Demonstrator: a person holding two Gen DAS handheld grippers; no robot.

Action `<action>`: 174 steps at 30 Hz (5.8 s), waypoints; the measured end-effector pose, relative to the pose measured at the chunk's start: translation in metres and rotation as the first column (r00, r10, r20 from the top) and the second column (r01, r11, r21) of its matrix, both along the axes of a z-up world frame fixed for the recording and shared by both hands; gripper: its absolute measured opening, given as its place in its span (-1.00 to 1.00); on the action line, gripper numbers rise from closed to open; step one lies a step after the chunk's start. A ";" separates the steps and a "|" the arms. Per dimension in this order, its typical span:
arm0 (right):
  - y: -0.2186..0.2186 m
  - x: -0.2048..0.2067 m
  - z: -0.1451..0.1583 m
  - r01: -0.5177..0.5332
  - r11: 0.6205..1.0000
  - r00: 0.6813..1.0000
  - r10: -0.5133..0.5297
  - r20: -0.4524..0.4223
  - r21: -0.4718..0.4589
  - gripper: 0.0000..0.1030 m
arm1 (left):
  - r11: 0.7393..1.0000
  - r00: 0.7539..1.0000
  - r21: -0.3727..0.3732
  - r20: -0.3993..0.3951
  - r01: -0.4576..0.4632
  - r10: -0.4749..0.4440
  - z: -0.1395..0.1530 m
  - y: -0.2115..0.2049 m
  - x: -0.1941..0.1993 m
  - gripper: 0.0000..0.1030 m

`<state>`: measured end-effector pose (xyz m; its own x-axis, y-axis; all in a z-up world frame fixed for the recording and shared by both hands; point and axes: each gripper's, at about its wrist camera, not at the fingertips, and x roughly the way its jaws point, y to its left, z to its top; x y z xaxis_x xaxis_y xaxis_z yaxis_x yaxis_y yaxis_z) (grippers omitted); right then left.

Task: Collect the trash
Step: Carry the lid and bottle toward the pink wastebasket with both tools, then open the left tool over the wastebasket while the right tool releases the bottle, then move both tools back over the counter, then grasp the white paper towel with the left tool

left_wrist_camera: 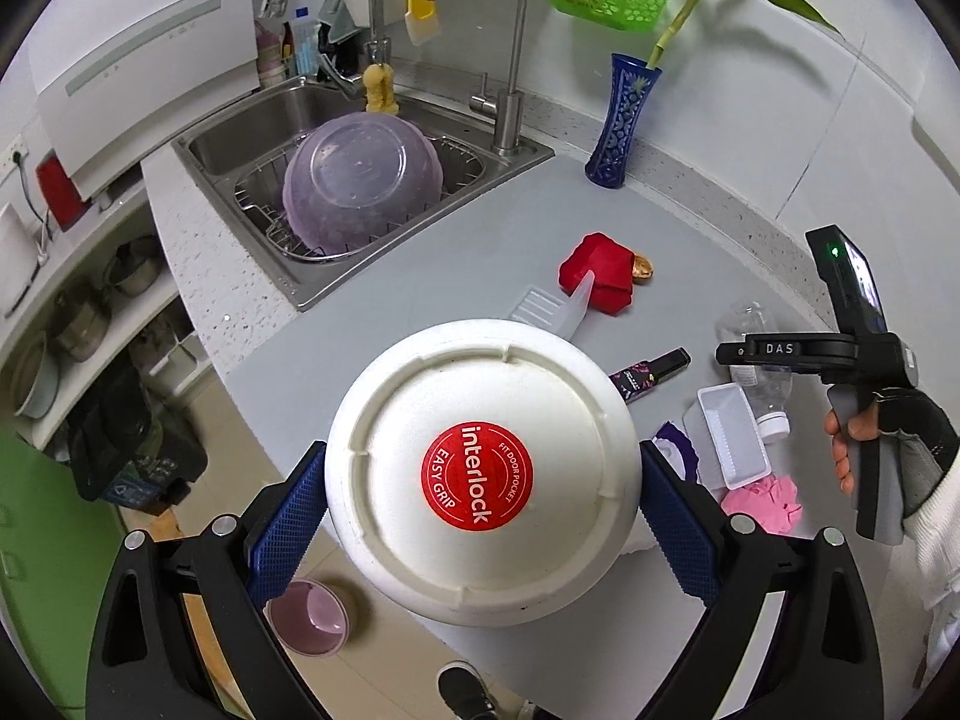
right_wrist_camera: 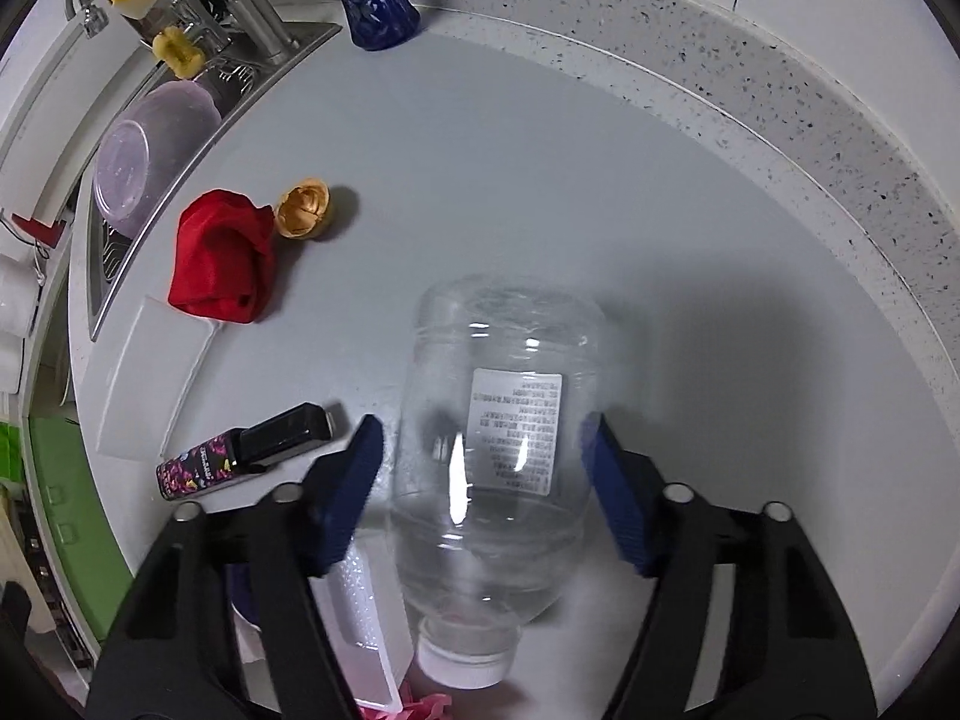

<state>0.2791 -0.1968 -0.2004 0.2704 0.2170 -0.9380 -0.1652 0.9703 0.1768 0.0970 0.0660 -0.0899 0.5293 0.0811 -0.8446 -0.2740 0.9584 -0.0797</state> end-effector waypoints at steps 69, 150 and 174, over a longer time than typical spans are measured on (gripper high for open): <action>0.439 -0.309 -0.373 -0.881 0.451 0.426 0.888 0.173 -0.145 0.14 | 0.774 0.799 -0.202 -0.181 -0.601 0.573 -0.548 0.273 -0.305 0.83; 0.166 -0.264 0.141 -0.523 0.849 0.739 0.496 0.455 -0.077 0.94 | 0.989 0.982 -0.005 0.125 -0.146 0.145 0.037 0.077 -0.172 0.90; -0.010 -0.220 0.117 -0.150 0.986 0.898 0.166 0.407 -0.072 0.94 | 0.954 0.954 -0.001 0.007 0.300 -0.300 -0.016 -0.057 -0.031 0.90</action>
